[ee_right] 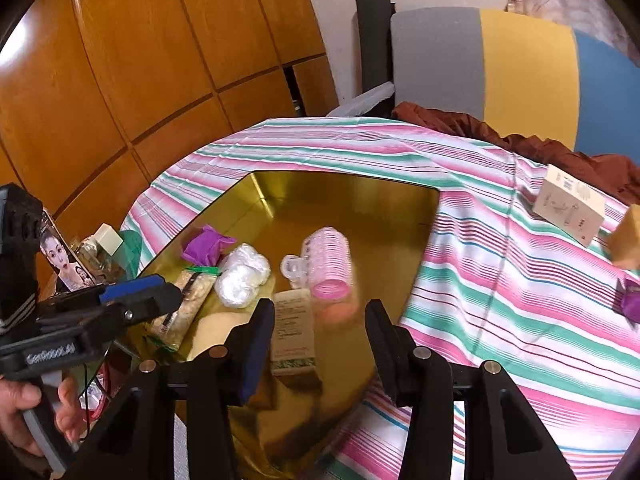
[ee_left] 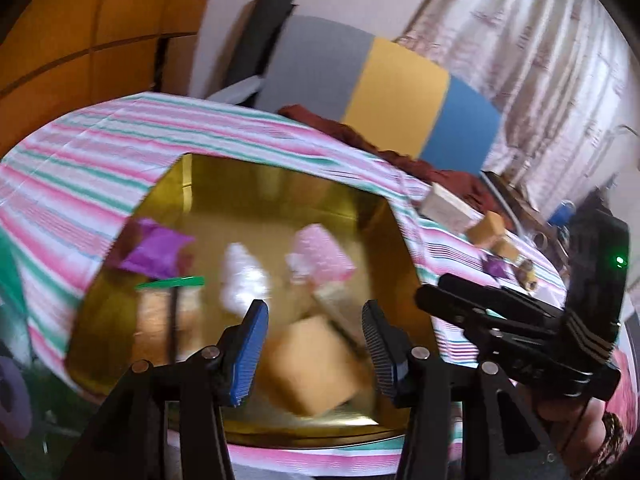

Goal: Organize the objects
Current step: 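Open the right tool to drop the box into the tray while the left tool releases the cracker packet, then move both tools back toward the remaining items on the cloth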

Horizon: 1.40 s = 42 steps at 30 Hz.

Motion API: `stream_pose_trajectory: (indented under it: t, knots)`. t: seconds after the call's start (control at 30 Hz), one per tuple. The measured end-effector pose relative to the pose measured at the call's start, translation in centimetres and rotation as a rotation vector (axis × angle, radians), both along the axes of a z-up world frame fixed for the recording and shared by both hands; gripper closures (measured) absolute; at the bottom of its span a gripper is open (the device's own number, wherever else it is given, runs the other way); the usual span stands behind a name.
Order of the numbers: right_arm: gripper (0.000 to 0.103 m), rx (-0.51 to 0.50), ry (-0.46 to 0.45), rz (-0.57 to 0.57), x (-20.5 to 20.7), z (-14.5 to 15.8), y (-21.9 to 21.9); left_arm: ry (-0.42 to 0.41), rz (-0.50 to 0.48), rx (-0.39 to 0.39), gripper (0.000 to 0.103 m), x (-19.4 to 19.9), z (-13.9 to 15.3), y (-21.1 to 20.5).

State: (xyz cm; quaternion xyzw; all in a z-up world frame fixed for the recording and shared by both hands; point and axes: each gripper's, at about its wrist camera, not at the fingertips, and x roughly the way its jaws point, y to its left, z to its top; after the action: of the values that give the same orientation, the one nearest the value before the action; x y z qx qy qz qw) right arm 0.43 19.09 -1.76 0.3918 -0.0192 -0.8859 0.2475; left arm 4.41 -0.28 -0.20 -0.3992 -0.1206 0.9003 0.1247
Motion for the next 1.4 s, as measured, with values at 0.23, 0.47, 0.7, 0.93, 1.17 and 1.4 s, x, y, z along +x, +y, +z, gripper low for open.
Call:
stream_pose_trajectory:
  t: [0.23,0.47,0.7,0.93,1.17,1.4]
  knots:
    - [0.052,0.043,-0.012,-0.079,0.4,-0.2,4.0,0.025,-0.111,0.001,0.053,-0.2,0.9,4.4]
    - [0.047,0.120,-0.017,-0.218,0.4,-0.2,11.3,0.039,-0.208,-0.021,0.053,-0.3,1.6,9.3]
    - [0.047,0.173,-0.064,-0.399,0.5,-0.5,20.9,0.040,-0.311,-0.034,0.053,0.3,1.0,14.7]
    - [0.046,0.318,-0.058,-0.613,0.5,-0.3,31.8,0.048,-0.384,-0.048,0.053,0.4,1.0,18.7]
    - [0.046,0.333,-0.103,-0.810,-0.4,-1.8,40.9,0.044,-0.416,-0.057,0.053,0.3,0.8,21.3]
    - [0.046,0.230,-0.158,-0.695,-1.1,-2.7,39.8,0.011,-0.417,-0.050,0.053,-0.1,-0.2,22.5]
